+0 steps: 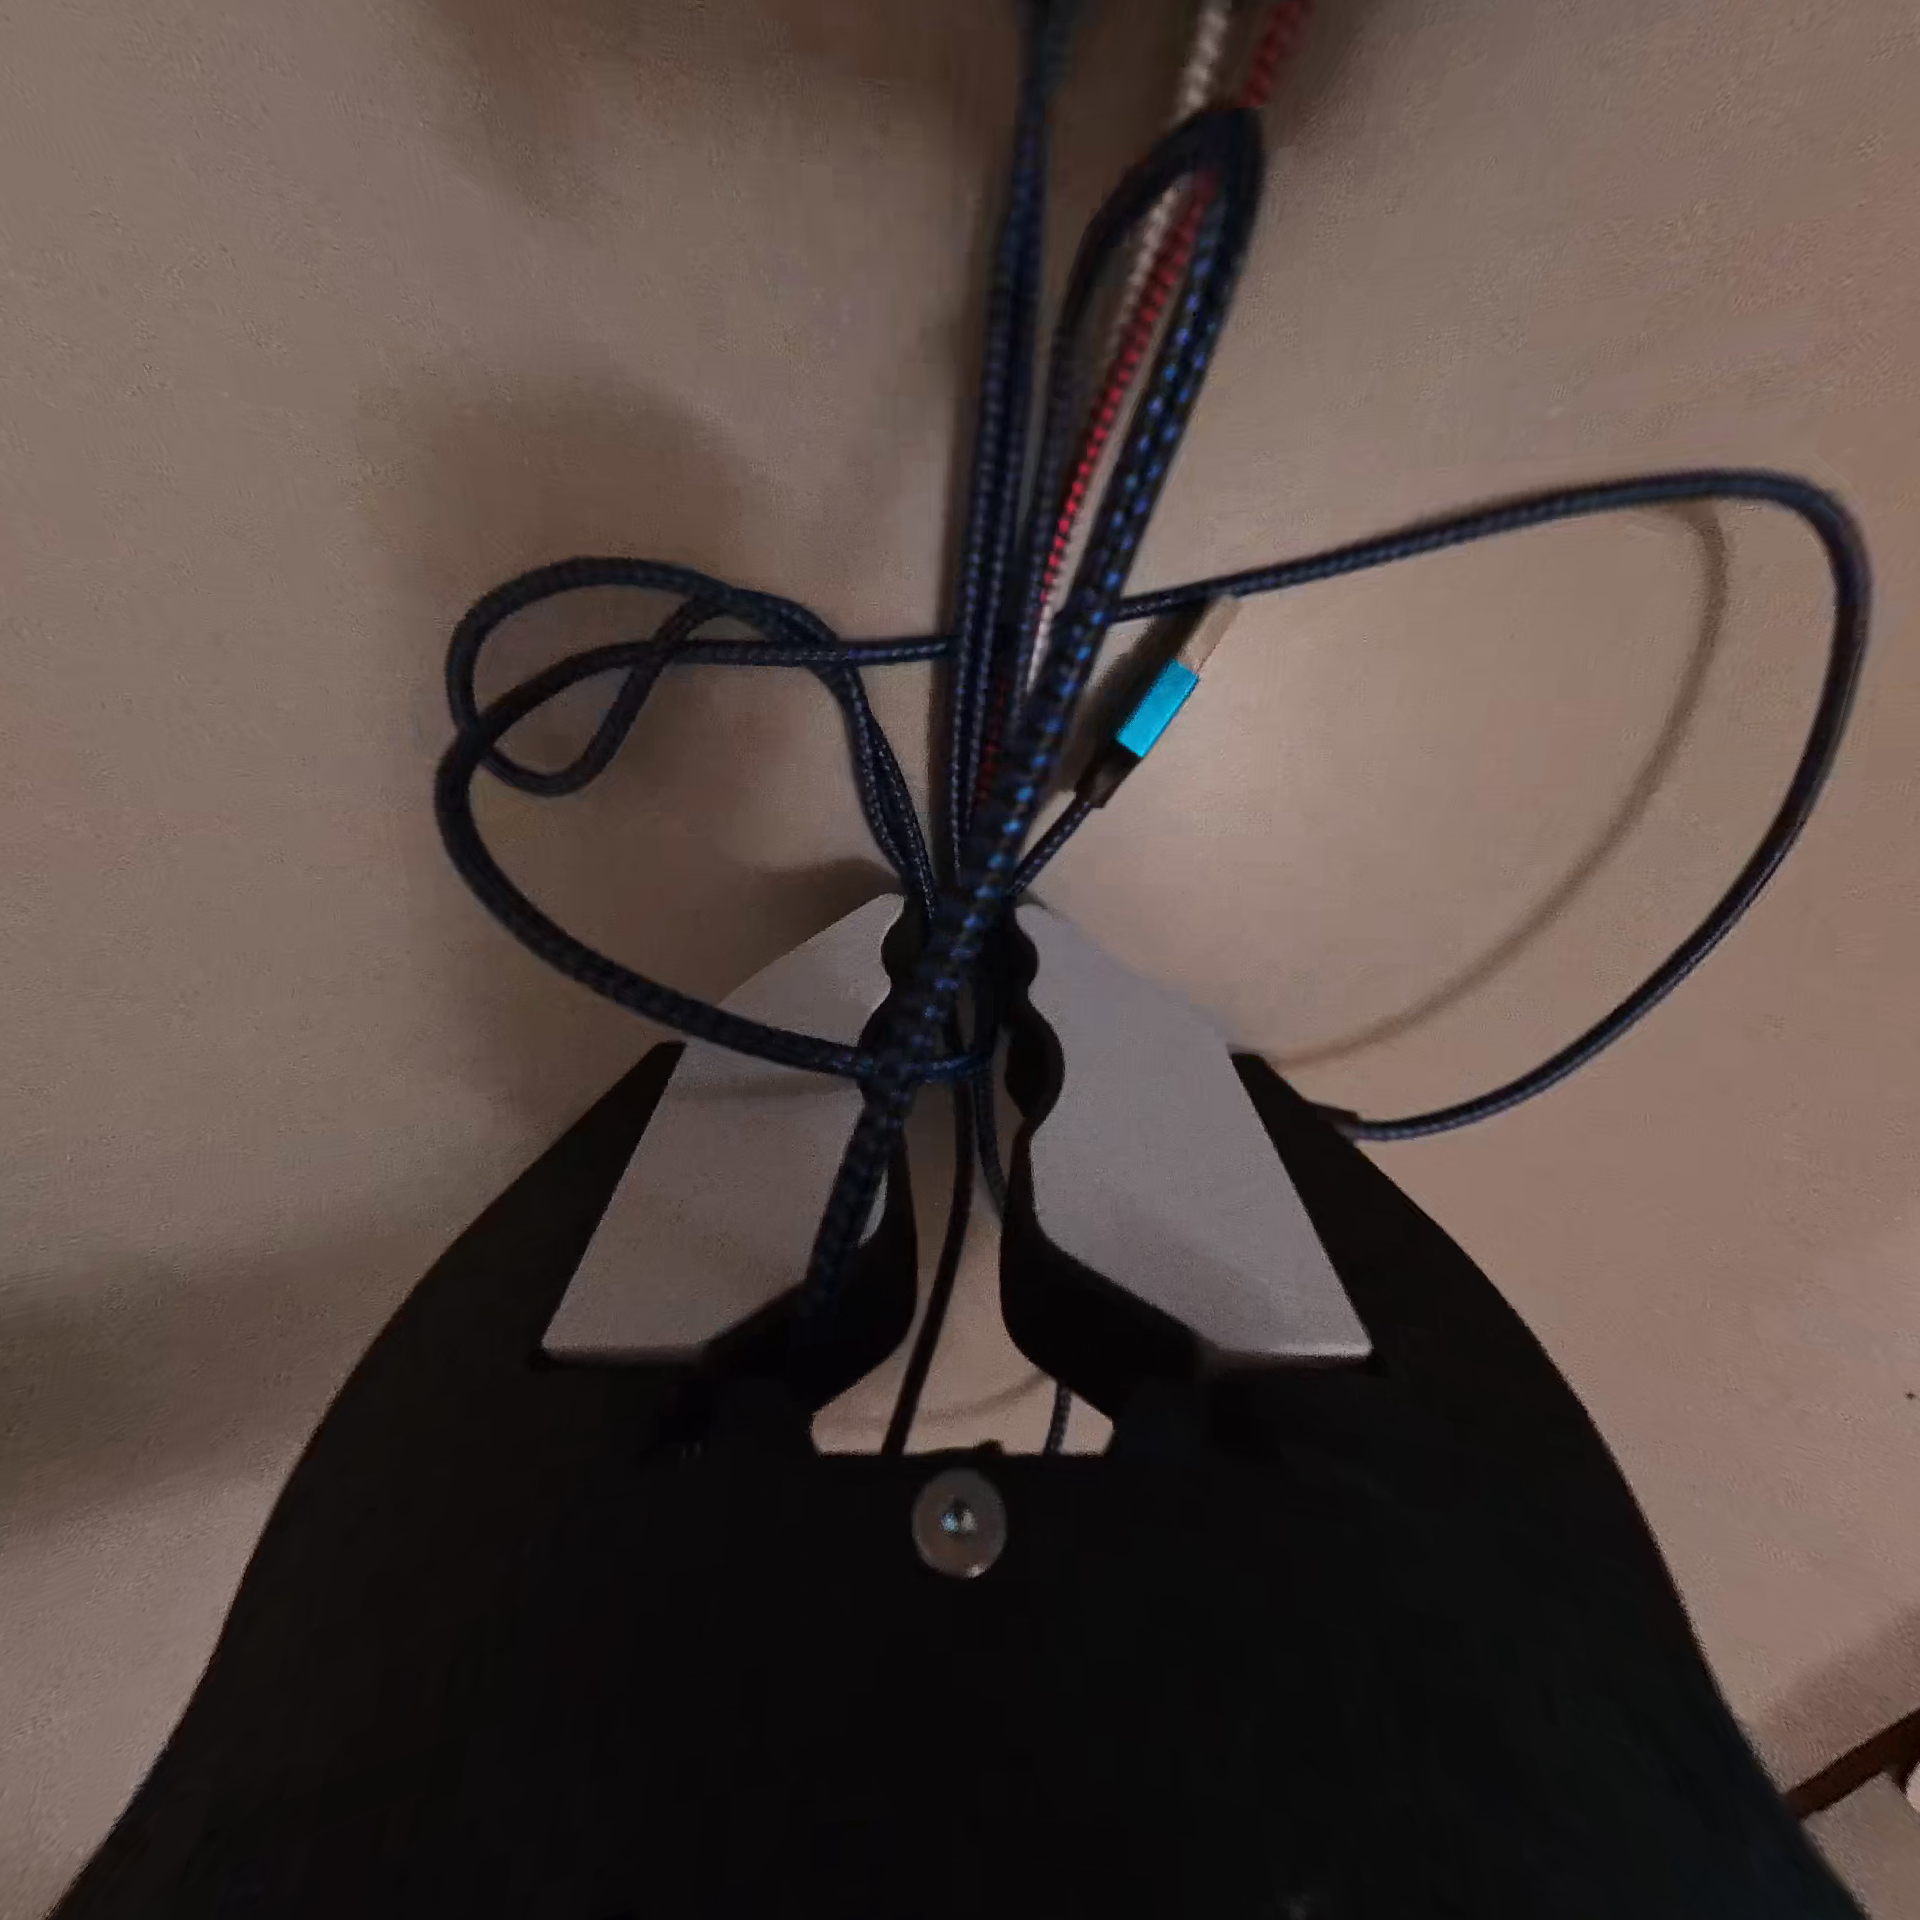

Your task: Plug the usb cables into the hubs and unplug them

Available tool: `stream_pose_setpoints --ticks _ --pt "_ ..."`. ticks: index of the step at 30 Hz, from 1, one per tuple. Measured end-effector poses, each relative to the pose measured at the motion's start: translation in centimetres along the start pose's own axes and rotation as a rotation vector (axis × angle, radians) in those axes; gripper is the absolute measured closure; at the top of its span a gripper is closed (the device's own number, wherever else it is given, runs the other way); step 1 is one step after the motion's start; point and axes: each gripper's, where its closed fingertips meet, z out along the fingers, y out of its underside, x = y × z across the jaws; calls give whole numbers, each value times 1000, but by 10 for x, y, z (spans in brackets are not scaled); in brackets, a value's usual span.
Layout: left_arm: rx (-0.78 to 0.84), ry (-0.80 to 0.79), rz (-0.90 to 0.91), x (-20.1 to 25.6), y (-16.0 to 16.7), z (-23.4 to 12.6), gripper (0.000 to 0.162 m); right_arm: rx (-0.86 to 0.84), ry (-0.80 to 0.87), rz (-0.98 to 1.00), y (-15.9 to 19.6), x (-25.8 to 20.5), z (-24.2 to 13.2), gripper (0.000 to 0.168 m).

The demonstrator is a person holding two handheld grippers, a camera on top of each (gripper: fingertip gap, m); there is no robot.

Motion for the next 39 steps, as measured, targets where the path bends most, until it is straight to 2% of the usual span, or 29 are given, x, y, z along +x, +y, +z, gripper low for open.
stream_pose_setpoints --ticks 4,8,11,16,18,20,24,26,29,33,36,39 --pt "10 -12 -1 -2 -1 -4 91 -40 27 42 13 2 -14 158" --pt "24 -35 -2 -5 -3 -11 92 -9 125 169 38 10 -56 159" --pt "42 -48 -9 -8 -4 -16 91 13 273 262 71 13 -109 159" --pt "51 -49 -34 -11 -1 -15 91 107 532 441 129 7 -221 159" --pt "37 -45 -33 -10 0 -12 91 166 574 546 159 0 -252 159" --pt "28 -36 -27 -8 0 -9 91 239 560 673 191 -9 -266 159" --pt "17 -14 -18 -3 -1 -2 91 268 496 904 260 -25 -254 159" --pt "12 -3 -17 -2 0 1 91 296 408 993 277 -31 -234 159" --pt "-2 9 -24 0 3 7 91 329 374 1100 300 -26 -213 158" --pt "-22 20 -30 1 8 12 91 324 464 1157 329 -2 -201 158" --pt "-27 25 -39 0 11 14 91 281 629 1127 347 23 -203 158" --pt "-28 30 -50 -1 14 16 91 200 895 1049 365 49 -217 158"
